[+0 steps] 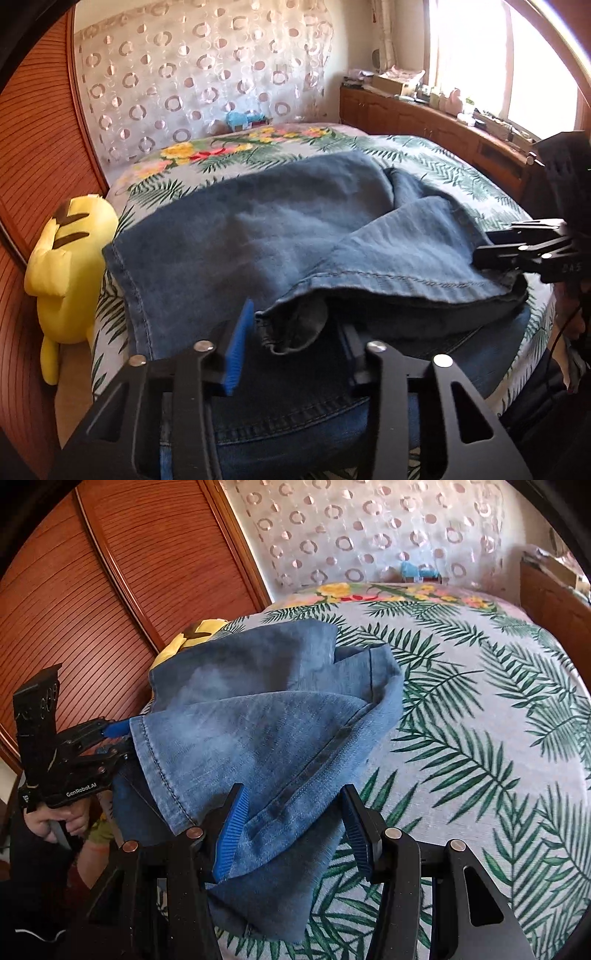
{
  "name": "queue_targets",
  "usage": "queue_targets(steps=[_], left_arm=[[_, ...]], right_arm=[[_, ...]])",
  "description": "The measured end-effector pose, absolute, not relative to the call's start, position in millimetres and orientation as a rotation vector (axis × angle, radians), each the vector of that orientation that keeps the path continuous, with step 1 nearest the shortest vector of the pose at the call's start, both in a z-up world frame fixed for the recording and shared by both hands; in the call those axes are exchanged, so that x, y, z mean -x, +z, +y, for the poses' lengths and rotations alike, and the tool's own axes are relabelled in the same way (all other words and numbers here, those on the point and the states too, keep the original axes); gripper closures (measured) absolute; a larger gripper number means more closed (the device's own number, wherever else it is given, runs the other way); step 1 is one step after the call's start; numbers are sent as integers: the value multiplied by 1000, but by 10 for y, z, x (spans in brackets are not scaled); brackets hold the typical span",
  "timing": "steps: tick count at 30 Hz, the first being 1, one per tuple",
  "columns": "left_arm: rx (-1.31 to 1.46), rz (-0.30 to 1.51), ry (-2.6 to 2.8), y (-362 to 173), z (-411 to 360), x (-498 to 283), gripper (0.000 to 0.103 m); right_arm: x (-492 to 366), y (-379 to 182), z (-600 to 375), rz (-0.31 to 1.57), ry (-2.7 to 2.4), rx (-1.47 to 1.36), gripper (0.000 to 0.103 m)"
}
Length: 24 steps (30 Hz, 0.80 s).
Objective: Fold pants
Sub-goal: 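Fold the held jeans edge over the stack with the right gripper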
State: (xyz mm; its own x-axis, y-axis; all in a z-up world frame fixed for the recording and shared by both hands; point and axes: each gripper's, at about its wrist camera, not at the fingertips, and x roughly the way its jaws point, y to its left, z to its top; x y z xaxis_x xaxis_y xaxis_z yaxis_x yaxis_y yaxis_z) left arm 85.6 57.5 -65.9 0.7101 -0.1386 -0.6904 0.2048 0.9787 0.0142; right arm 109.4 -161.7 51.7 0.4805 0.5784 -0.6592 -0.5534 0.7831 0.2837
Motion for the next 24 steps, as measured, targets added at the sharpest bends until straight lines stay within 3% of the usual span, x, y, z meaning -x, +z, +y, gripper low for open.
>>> queue_targets(steps=[2,3,4,7,17,24], left_arm=[[-98,734,-201,-608,544,-837,73],[-104,721,-207,-589,523,-826,82],[-110,712,-215,-572,503,-815,86],[-109,692,-239,-485,467,-794,93],[-55,549,-269,183,392,-350,95],[28,522,-239,284,530,-12,95]], right_arm=[[-1153,506,-1596,811,701,-32,54],[-1167,510,-1588,807,709,-28,63],[-1178,521,-1576,803,711,-15,79],[-1203,606,-1595,767,725,-8,95],[-1246,1514,-1655,544,753,54,99],[-1579,1872,-1175,513,824,105,100]])
